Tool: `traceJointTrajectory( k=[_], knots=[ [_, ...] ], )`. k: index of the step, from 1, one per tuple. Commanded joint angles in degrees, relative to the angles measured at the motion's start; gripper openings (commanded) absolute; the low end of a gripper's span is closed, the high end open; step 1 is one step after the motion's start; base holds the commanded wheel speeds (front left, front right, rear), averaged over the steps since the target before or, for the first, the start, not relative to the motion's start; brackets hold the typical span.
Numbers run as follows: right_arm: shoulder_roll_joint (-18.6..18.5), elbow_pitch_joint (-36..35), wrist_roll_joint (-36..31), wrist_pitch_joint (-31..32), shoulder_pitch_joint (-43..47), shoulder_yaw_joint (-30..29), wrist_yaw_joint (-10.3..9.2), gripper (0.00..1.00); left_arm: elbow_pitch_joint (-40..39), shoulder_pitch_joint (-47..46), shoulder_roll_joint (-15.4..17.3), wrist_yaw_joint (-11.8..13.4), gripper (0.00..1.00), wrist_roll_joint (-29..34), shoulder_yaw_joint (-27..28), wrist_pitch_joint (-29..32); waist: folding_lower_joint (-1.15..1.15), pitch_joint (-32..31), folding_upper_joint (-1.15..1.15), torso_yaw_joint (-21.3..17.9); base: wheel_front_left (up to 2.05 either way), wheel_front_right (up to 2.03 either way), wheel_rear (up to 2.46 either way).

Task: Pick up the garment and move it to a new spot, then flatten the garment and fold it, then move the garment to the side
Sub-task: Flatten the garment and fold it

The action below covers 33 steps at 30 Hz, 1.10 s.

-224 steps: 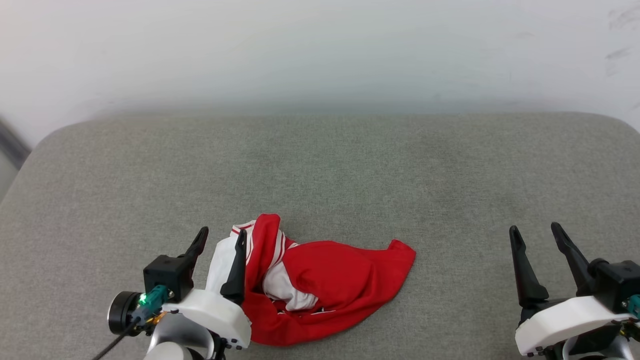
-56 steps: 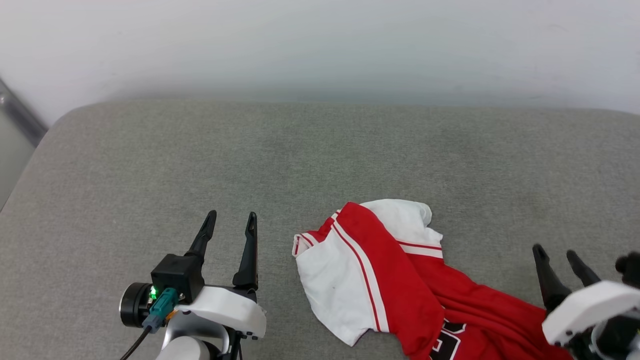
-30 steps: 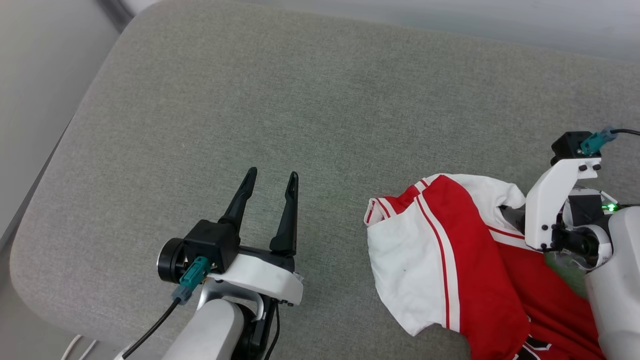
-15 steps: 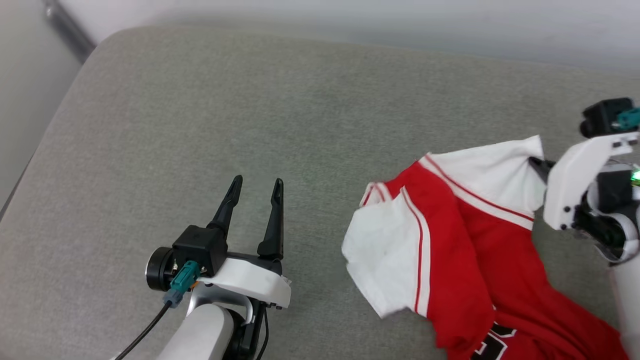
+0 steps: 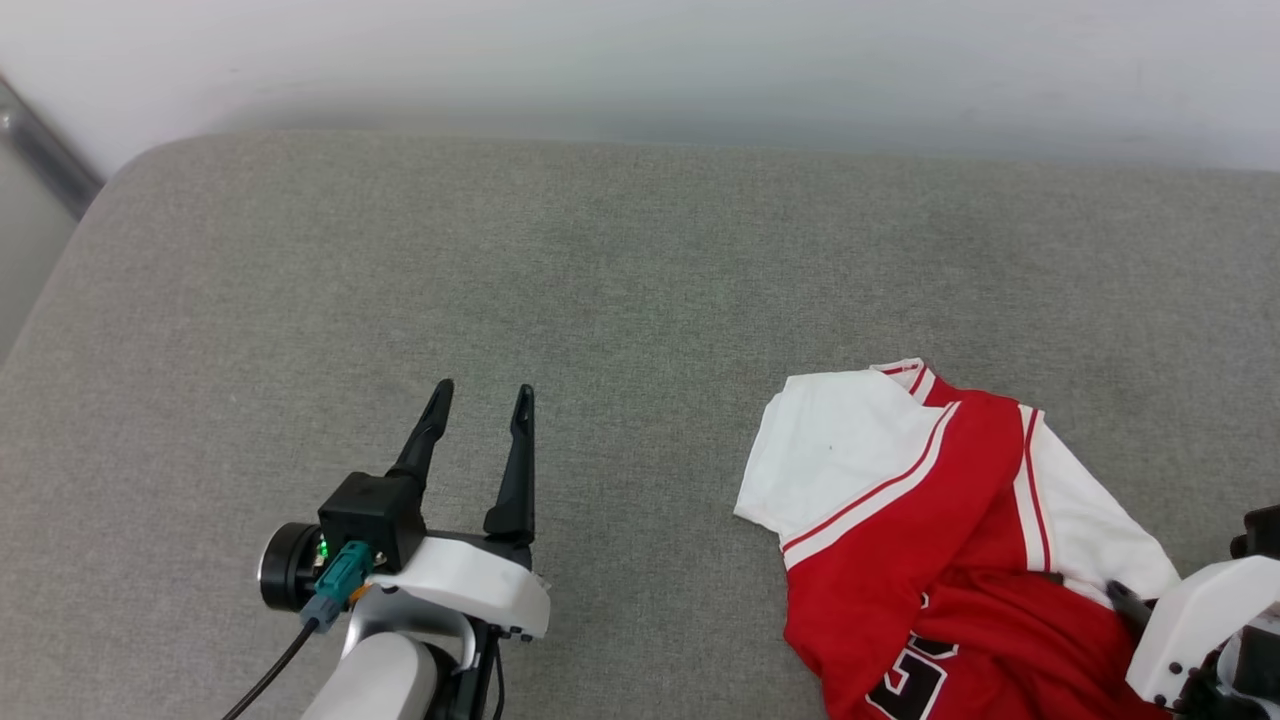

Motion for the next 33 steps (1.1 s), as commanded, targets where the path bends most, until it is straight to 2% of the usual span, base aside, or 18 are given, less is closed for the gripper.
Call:
traceJointTrajectory(
  k=[1,9,15,19,26,33],
  knots=[
    [0.5,0.6,-0.5,-1.3,1.1,0.2,-0.04,1.00,-0.2,0.7,0.4,0.1,1.00,-0.2,0.1,0.2,0.00,-0.3,0.00,-0.2,0.00,0.00,0.00],
    [1.9,-1.0,-2.4,-22.2,2.5,0.5,-0.04,1.00,-1.1,3.4,2.2,1.3,1.00,-0.9,1.2,1.2,0.00,-2.5,0.00,-1.0,0.00,0.00,0.00],
    [1.8,-6.0,-3.7,-32.6,4.5,3.5,-0.04,1.00,-1.7,5.5,3.4,2.1,1.00,-1.7,2.1,1.7,0.00,-4.7,0.00,-2.1,0.00,0.00,0.00],
    [1.9,-10.1,-4.1,-35.6,6.8,6.4,-0.04,1.00,-1.8,6.7,4.0,2.6,1.00,-2.2,2.5,2.1,0.00,-6.3,0.00,-2.7,0.00,0.00,0.00],
    [3.2,-17.9,-4.4,-35.7,11.0,10.8,-0.04,1.00,-1.8,7.0,4.4,2.8,1.00,-2.9,2.7,3.3,0.00,-7.0,0.00,-4.1,0.00,0.00,0.00],
    [4.1,-23.8,-5.1,-34.6,12.0,12.5,-0.04,1.00,-0.4,-0.6,3.3,-0.4,1.00,-2.9,-0.3,7.0,0.00,-4.9,0.00,-5.6,0.00,0.00,0.00]
  ],
)
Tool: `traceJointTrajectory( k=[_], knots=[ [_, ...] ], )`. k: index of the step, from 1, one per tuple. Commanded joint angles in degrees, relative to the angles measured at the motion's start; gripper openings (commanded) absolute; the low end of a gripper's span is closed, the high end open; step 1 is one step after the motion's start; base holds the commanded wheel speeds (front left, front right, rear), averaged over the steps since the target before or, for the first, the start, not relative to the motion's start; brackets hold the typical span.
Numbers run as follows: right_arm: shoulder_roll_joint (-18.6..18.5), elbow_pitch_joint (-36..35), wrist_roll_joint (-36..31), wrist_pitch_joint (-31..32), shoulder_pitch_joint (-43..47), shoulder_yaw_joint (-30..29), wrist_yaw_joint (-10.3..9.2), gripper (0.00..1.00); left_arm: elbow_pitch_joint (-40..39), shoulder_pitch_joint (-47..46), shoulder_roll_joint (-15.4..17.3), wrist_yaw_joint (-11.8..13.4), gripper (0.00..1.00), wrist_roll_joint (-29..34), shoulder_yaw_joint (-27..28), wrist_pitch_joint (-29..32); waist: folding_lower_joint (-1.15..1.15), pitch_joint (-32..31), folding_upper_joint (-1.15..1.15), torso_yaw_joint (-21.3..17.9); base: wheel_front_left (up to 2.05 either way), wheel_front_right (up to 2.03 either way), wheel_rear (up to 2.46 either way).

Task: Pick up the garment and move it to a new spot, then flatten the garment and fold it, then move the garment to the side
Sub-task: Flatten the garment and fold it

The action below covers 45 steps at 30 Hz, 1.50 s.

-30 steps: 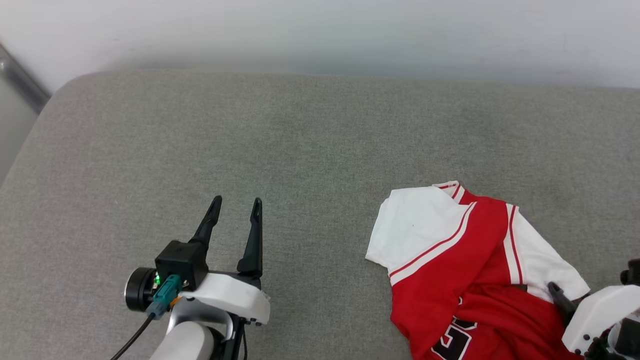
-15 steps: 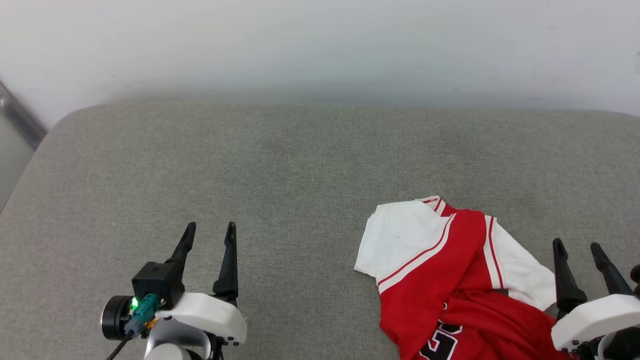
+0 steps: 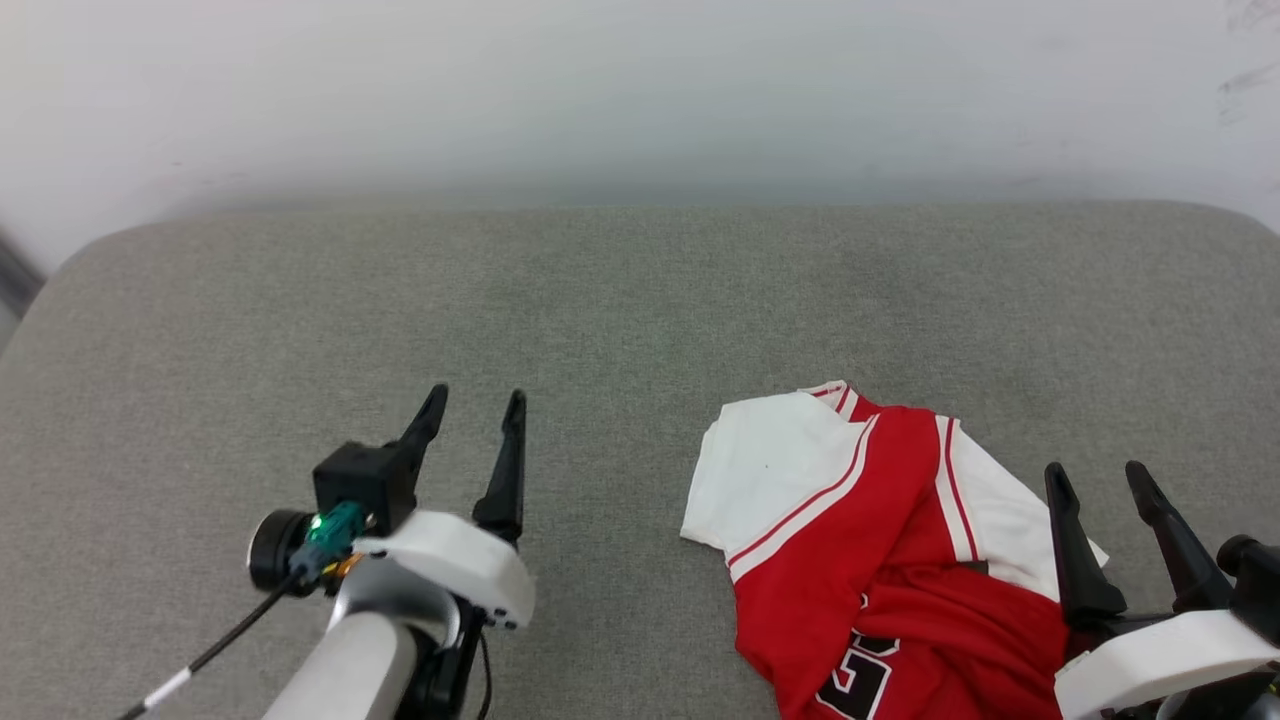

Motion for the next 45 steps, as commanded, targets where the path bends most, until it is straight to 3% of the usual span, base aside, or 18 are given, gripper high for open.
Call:
traceJointTrajectory(
  k=[1,8,20,27,29,30,38,43,45],
  knots=[
    [0.3,-0.8,-0.1,0.0,-0.1,0.1,-0.04,1.00,0.6,-1.9,-0.5,-0.6,1.00,-0.3,-0.4,0.6,0.00,0.9,0.00,-0.7,0.00,0.00,0.00],
    [0.6,-4.6,-0.5,-0.1,-3.9,1.3,-0.04,1.00,7.3,-14.4,-4.1,-4.4,1.00,-1.8,-3.5,8.3,0.00,7.5,0.00,-3.8,0.00,0.00,0.00],
    [0.6,-5.5,-0.9,-1.3,-7.5,2.4,-0.04,1.00,22.3,-28.7,-6.7,-12.3,1.00,-4.2,-11.6,31.3,0.00,15.5,0.00,-7.8,0.00,0.00,0.00],
    [0.6,-4.2,0.0,-2.4,-8.4,2.7,-0.04,1.00,29.0,-30.0,-6.4,-13.2,1.00,-3.4,-16.2,42.8,0.00,16.6,0.00,-8.7,0.00,0.00,0.00],
    [0.6,-3.8,0.2,-2.7,-8.4,2.8,-0.04,1.00,30.6,-29.5,-6.4,-12.8,0.38,-3.5,-16.8,45.0,0.00,16.5,0.00,-8.9,0.00,0.00,0.00],
    [0.6,-3.6,0.3,-2.7,-8.4,2.9,-0.04,1.00,30.7,-29.5,-6.4,-12.7,0.01,-3.3,-17.0,45.0,0.00,16.4,0.00,-8.9,0.00,0.00,0.00],
    [0.6,-2.6,0.6,-2.3,-7.3,2.4,-0.04,1.00,26.1,-29.3,-5.6,-10.8,0.00,-2.4,-14.5,34.1,0.00,13.1,0.00,-7.1,0.00,0.00,0.00],
    [0.6,-3.4,0.3,-1.4,-6.0,1.0,-0.04,1.00,19.5,-24.8,-2.5,-8.0,0.00,-2.0,-12.5,28.6,0.00,10.5,0.00,-4.6,0.00,0.00,0.00],
    [0.6,-3.9,0.4,-0.6,-5.4,0.2,-0.04,1.00,14.3,-20.6,0.0,-5.5,0.00,-2.4,-10.9,27.1,0.00,9.2,0.00,-3.1,0.00,0.00,0.00]
  ],
)
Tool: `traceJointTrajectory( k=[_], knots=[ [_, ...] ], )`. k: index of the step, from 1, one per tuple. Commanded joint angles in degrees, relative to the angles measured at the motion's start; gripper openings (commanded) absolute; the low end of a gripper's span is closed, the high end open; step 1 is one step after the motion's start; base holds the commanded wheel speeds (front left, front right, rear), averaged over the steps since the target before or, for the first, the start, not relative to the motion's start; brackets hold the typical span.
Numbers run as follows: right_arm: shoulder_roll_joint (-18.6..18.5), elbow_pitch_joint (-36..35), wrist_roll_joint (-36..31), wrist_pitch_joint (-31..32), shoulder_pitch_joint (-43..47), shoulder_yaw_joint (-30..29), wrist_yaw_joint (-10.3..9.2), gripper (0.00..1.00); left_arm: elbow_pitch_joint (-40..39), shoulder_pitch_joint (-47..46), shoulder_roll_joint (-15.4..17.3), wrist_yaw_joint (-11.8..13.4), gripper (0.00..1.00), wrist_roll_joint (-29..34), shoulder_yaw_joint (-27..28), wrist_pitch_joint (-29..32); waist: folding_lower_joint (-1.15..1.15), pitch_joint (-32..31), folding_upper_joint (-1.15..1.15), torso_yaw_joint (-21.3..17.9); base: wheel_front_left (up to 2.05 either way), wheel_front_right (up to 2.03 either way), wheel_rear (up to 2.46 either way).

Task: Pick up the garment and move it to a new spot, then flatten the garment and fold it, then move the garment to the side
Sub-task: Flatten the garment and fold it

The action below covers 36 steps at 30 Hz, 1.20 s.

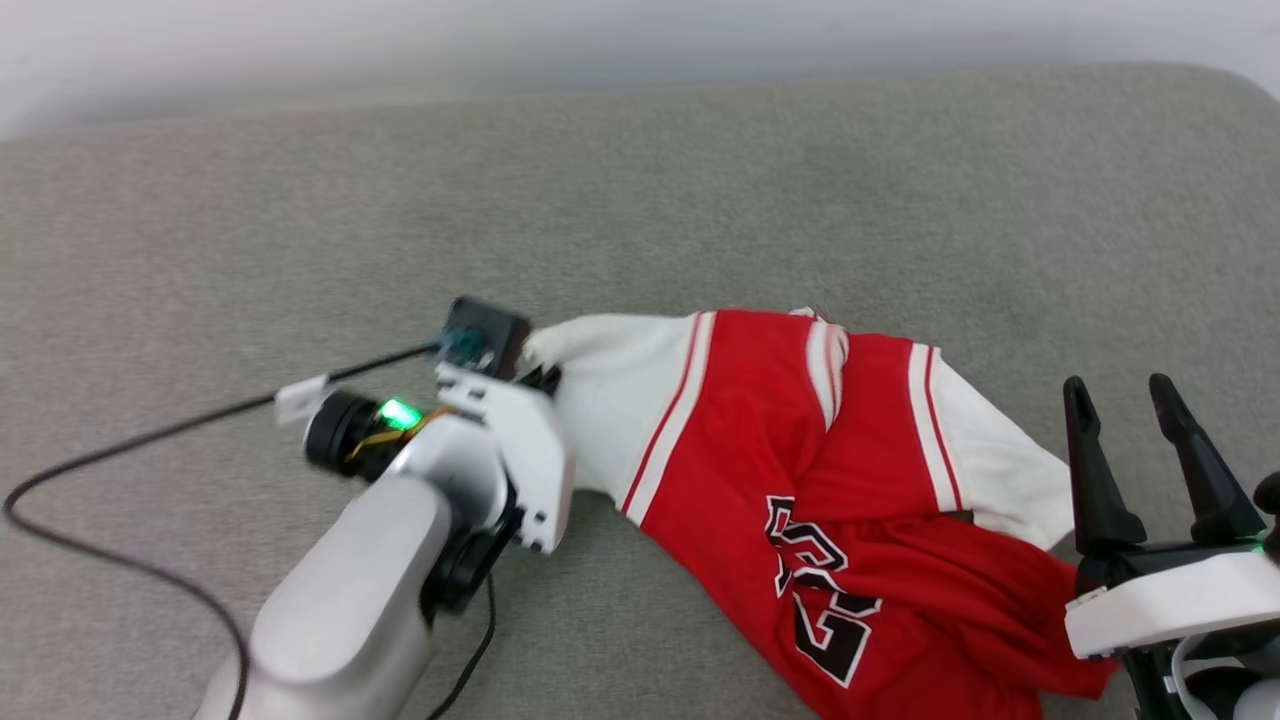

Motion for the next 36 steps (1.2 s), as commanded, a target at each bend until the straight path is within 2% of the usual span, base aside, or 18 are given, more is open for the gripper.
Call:
traceJointTrajectory(
  k=[1,9,12,15,16,17,18,28,33,36],
  knots=[
    [0.1,-0.5,0.1,-0.1,0.6,-0.1,-0.04,1.00,-0.7,1.6,0.4,0.5,0.00,-0.1,0.2,-0.2,0.00,-1.3,0.00,1.4,0.00,0.00,0.00],
    [0.1,-1.2,0.6,1.5,2.9,-1.2,-0.04,1.00,-12.4,18.6,5.8,8.7,0.00,-3.7,4.8,-0.6,0.00,-4.2,0.00,3.6,0.00,0.00,0.00],
    [0.1,-1.3,0.7,2.1,3.5,-1.4,-0.04,1.00,-14.7,24.7,5.9,11.2,0.00,-6.1,6.4,-1.0,0.00,-5.0,0.00,3.8,0.00,0.00,0.00],
    [0.1,-1.4,0.9,2.5,4.1,-1.7,-0.04,1.00,-16.0,28.6,4.9,12.4,0.00,-8.2,7.4,-1.7,0.00,-5.7,0.00,4.0,0.00,0.00,0.00],
    [0.1,-1.3,0.9,2.6,4.2,-1.8,-0.04,1.00,-16.0,29.7,4.3,12.3,0.28,-9.3,7.5,-1.9,0.00,-5.9,0.00,4.0,0.00,0.00,0.00],
    [0.1,-1.2,1.0,2.8,4.3,-1.8,-0.04,1.00,-15.9,30.5,3.4,11.7,0.81,-10.6,7.7,-2.0,0.00,-6.1,0.00,4.0,0.00,0.00,0.00],
    [0.1,-1.2,1.1,2.9,4.4,-1.9,-0.04,1.00,-15.8,30.6,3.3,11.4,1.00,-10.7,7.8,-2.4,0.00,-6.3,0.00,4.0,0.00,0.00,0.00],
    [0.1,-1.6,0.6,4.3,5.1,-2.3,-0.04,1.00,-15.1,27.0,4.2,12.6,1.00,-4.7,9.9,-13.8,0.00,-8.9,0.00,4.0,0.00,0.00,0.00],
    [0.1,-1.4,1.2,5.4,5.5,-3.2,-0.04,1.00,-15.4,24.8,6.1,12.1,1.00,-3.3,10.5,-14.8,0.00,-9.1,0.00,3.8,0.00,0.00,0.00],
    [0.1,-1.9,1.2,6.1,5.3,-3.8,-0.04,1.00,-14.8,23.4,8.0,10.1,1.00,-4.2,9.5,-10.8,0.00,-8.5,0.00,3.8,0.00,0.00,0.00]
  ],
)
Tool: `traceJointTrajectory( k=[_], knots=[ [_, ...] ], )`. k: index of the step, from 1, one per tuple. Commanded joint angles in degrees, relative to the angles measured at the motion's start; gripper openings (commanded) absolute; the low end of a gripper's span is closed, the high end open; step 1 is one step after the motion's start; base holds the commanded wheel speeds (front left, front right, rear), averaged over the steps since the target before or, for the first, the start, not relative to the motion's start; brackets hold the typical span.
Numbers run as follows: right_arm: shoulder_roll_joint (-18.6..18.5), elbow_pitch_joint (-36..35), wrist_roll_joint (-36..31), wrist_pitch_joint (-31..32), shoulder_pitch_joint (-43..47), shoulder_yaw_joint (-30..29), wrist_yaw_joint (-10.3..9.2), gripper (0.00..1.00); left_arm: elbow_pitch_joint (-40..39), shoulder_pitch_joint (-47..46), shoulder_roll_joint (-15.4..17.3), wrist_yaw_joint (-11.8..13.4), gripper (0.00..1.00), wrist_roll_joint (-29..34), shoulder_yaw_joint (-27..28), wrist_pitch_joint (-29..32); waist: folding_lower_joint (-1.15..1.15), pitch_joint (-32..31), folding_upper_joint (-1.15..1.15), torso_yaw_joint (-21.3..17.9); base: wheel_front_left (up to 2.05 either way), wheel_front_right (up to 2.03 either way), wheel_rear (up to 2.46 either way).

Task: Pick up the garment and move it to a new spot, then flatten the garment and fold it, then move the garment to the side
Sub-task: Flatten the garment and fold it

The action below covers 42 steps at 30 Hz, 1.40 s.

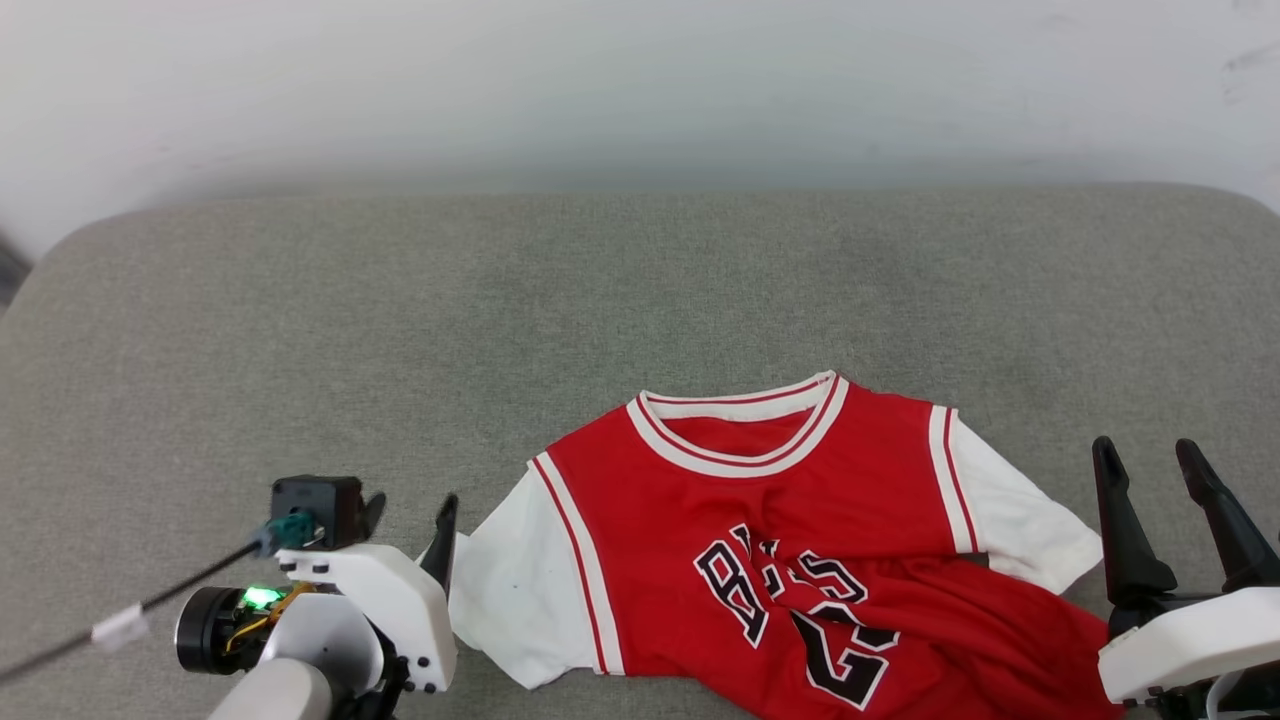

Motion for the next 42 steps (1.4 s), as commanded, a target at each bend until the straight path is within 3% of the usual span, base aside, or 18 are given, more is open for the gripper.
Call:
traceJointTrajectory(
  k=[1,7,8,16,17,18,19,20,23,27,30,35,42],
  knots=[
    [0.1,-0.5,0.0,0.2,0.2,-0.1,-0.04,1.00,0.5,-0.9,0.9,-0.7,1.00,-0.8,-0.5,2.4,0.00,0.4,0.00,-0.1,0.00,0.00,0.00],
    [0.1,-1.2,0.0,0.0,-1.5,0.1,-0.04,1.00,1.4,-4.5,5.5,-5.0,1.00,-5.4,-2.5,17.8,0.00,2.9,0.00,-1.5,0.00,0.00,0.00],
    [0.1,-1.2,0.4,-0.6,-2.3,0.6,-0.04,1.00,2.7,-5.5,6.5,-5.2,1.00,-7.6,-2.8,23.9,0.00,4.7,0.00,-2.5,0.00,0.00,0.00],
    [0.1,0.9,2.0,-2.0,-3.9,1.3,-0.04,1.00,8.1,-5.9,6.2,-5.4,1.00,-10.5,-4.5,31.5,0.00,8.9,0.00,-4.9,0.00,0.00,0.00],
    [0.1,1.3,2.1,-2.1,-4.0,1.2,-0.04,1.00,8.8,-5.6,5.6,-5.7,0.94,-11.0,-5.2,32.6,0.00,9.1,0.00,-5.0,0.00,0.00,0.00],
    [0.1,1.5,2.1,-2.2,-4.1,1.2,-0.04,1.00,9.3,-5.1,5.0,-6.2,0.47,-11.7,-5.9,33.5,0.00,9.2,0.00,-5.1,0.00,0.00,0.00],
    [0.1,1.7,2.3,-2.2,-4.1,1.1,-0.04,1.00,9.5,-4.7,4.4,-6.7,0.27,-12.1,-6.3,33.7,0.00,9.2,0.00,-5.2,0.00,0.00,0.00],
    [0.1,1.9,2.4,-2.1,-4.1,1.0,-0.04,1.00,9.6,-4.6,3.8,-7.0,0.00,-12.4,-6.5,33.6,0.00,9.1,0.00,-5.2,0.00,0.00,0.00],
    [0.1,2.7,3.0,-1.5,-4.1,0.3,-0.04,1.00,9.3,-4.4,3.0,-7.6,0.00,-12.1,-6.4,31.3,0.00,8.5,0.00,-4.9,0.00,0.00,0.00],
    [0.1,4.6,3.8,2.5,-4.3,-1.0,-0.04,1.00,8.2,-5.0,3.4,-6.8,0.00,-10.2,-4.5,25.3,0.00,7.0,0.00,-4.1,0.00,0.00,0.00],
    [-0.2,7.3,5.0,8.8,-4.8,-3.5,-0.03,1.00,6.2,-5.4,3.6,-6.0,0.00,-8.6,-2.8,20.0,0.00,6.1,0.00,-3.3,0.00,0.00,0.00],
    [-3.8,13.7,7.0,21.9,-6.4,-7.4,-0.03,1.00,1.5,-5.5,3.1,-4.9,0.00,-6.5,-1.1,12.9,0.00,5.8,0.00,-1.5,0.00,0.00,0.00],
    [-7.4,18.5,9.1,30.3,-12.3,-8.2,-0.03,1.00,-5.9,-7.2,3.2,-3.3,0.00,-3.7,-0.6,9.2,0.00,8.2,0.00,1.0,0.00,0.00,0.00]
  ],
)
